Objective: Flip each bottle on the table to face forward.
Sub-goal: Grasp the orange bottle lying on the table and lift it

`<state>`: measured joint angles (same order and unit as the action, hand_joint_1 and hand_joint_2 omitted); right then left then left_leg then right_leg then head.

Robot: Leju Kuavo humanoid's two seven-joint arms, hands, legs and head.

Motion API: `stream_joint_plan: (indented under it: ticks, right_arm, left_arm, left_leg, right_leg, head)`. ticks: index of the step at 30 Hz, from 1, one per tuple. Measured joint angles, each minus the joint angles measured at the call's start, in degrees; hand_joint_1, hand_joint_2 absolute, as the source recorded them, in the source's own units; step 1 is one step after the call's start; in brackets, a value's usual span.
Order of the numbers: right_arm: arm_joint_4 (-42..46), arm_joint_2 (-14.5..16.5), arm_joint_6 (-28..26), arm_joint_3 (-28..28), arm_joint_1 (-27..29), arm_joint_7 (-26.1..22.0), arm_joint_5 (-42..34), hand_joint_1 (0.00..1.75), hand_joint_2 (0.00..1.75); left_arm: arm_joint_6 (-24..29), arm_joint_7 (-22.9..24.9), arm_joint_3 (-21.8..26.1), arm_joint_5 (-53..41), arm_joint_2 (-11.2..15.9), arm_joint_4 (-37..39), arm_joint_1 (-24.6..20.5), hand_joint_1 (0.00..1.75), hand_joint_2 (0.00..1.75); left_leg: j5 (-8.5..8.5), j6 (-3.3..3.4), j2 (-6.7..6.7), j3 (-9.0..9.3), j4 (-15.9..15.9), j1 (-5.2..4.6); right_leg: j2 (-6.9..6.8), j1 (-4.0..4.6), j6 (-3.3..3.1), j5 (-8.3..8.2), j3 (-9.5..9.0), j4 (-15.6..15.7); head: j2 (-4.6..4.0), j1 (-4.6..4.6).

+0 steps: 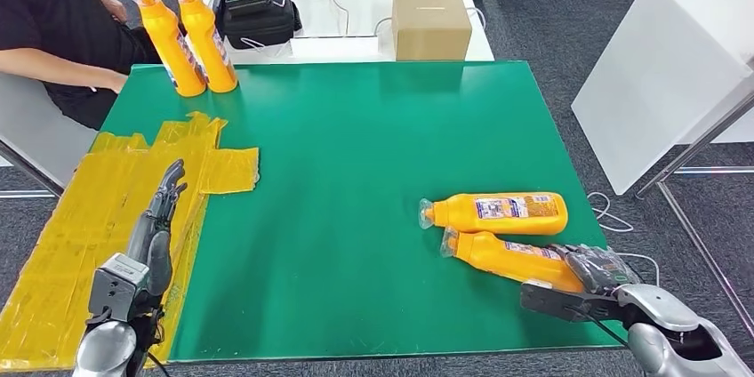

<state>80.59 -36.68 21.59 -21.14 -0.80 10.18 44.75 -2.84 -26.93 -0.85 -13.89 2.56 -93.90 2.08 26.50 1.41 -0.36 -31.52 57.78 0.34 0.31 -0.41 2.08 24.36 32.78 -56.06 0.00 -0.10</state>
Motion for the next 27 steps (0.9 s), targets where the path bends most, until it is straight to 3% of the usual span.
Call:
stream_joint_plan:
  ticks: [6, 10, 13, 17, 22, 27]
  right_arm:
    - [-0.1, -1.4, -1.7, -1.8, 0.3, 0.6, -4.6, 1.75, 1.75]
    - [1.0, -1.1, -6.7, -0.6, 2.9, -5.0, -18.3, 1.75, 1.75]
    - [5.2, 1.2, -11.1, 1.4, 6.8, -9.2, -27.8, 1.75, 1.75]
    - [14.2, 8.0, -16.8, 3.1, 10.6, -14.1, -33.2, 1.75, 1.75]
    - [21.1, 15.4, -19.7, 2.6, 11.0, -17.4, -33.4, 1.75, 1.75]
    - [21.3, 20.3, -19.2, 0.6, 8.4, -17.2, -33.5, 1.75, 1.75]
  left_arm:
    - [0.5, 1.0, -1.1, 1.6, 0.5, 0.8, -0.7, 0.0, 0.0]
    - [-0.9, 3.2, -1.0, 8.8, 0.3, 0.8, 1.0, 0.0, 1.75]
    - [-3.9, 5.0, -0.7, 19.3, -1.3, 0.1, 4.2, 0.0, 1.75]
    - [-6.7, 6.3, -1.1, 31.9, -5.3, -1.9, 9.6, 0.0, 1.75]
    - [-6.4, 5.8, -4.5, 35.2, -8.5, -3.4, 12.5, 0.0, 1.75]
    - [-5.2, 5.8, -9.6, 36.5, -9.5, -4.1, 12.4, 0.0, 1.75]
  left_leg:
    - [0.36, 0.02, 0.04, 0.61, 0.0, 0.1]
    - [0.44, 0.09, 0.08, 0.53, 0.0, 0.13]
    - [0.46, 0.1, 0.1, 0.31, 0.0, 0.12]
    - [0.45, 0.09, 0.13, -0.13, 0.0, 0.13]
    - [0.44, 0.07, 0.12, -0.24, 0.0, 0.16]
    - [0.43, 0.07, 0.13, -0.26, 0.0, 0.21]
  right_leg:
    - [0.01, 0.03, 0.05, 0.27, -0.8, 0.1]
    - [0.05, 0.01, 0.09, 0.26, -1.35, 0.2]
    - [0.07, 0.0, 0.1, 0.26, -1.18, 0.2]
    - [0.09, 0.03, 0.08, 0.27, -0.65, 0.2]
    - [0.08, 0.11, 0.02, 0.32, -0.6, 0.1]
    - [0.08, 0.08, 0.03, 0.31, -0.6, 0.1]
  head:
    - [0.0, 0.02]
    - [0.0, 0.02]
    - [0.0, 0.0]
    - [0.0, -0.04]
    - [0.0, -0.02]
    - [0.0, -0.02]
